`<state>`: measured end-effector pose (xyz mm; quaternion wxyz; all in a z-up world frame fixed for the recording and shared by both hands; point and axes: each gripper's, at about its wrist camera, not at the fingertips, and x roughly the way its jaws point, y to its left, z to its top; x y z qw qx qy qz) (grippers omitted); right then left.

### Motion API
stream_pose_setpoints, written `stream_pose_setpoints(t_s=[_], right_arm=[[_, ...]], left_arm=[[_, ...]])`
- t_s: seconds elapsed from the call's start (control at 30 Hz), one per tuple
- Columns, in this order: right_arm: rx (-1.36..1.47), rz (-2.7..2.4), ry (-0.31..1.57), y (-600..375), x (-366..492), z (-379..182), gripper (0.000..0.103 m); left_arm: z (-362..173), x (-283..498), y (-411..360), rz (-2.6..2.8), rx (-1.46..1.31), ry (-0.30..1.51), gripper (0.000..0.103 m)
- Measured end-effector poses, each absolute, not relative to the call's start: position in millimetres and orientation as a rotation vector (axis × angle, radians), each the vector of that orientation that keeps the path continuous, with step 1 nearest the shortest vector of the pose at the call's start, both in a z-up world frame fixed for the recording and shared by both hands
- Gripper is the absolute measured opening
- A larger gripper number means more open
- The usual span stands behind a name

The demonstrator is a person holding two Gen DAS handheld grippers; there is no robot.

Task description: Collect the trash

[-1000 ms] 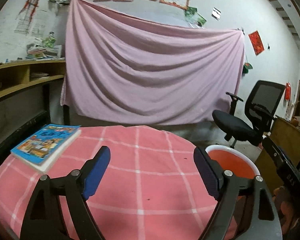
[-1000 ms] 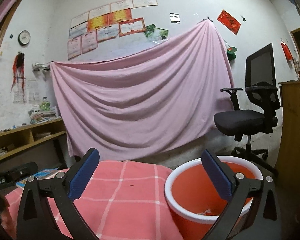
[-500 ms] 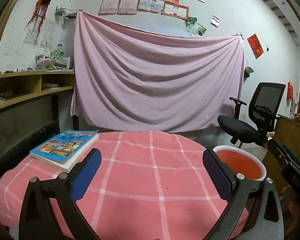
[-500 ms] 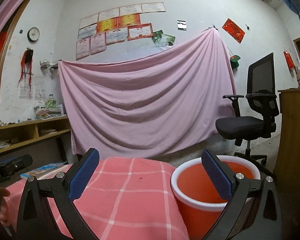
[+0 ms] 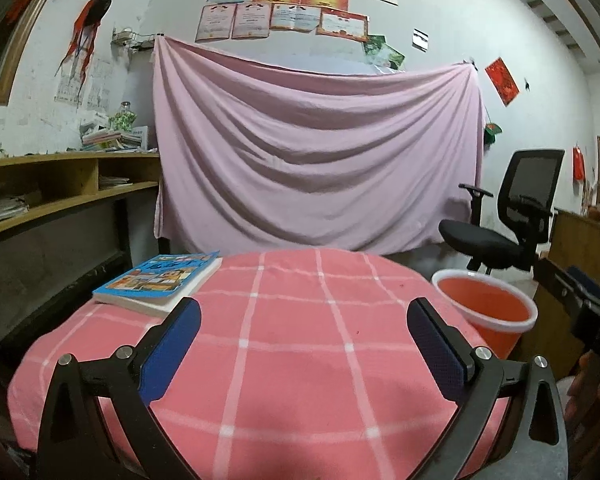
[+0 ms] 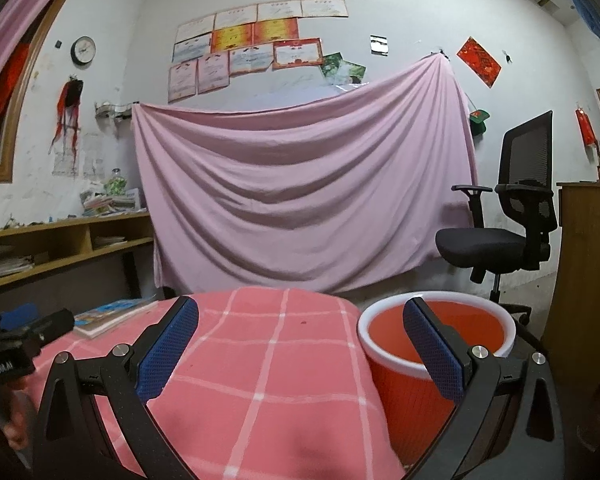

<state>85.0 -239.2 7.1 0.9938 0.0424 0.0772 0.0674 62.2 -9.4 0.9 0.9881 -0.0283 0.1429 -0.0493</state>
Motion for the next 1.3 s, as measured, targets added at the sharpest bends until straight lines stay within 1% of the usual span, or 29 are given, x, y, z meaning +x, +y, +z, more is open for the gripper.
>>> stream_pose_setpoints(t_s=[0.23, 0.73, 1.3], right_arm=[[0.06, 0.174, 0.209, -222, 69, 3, 0.103], [0.062, 0.193, 0.224, -212, 42, 3, 0.103], [0.061, 0.196, 0.219, -209, 39, 2, 0.103]], left_arm=[[-2, 40, 5, -0.075, -0.066, 0.279, 0.101], [-11, 5, 13, -0.018, -0.032, 0.262, 0.101], [-12, 0, 15, -0.012, -0.034, 0.252, 0.101]])
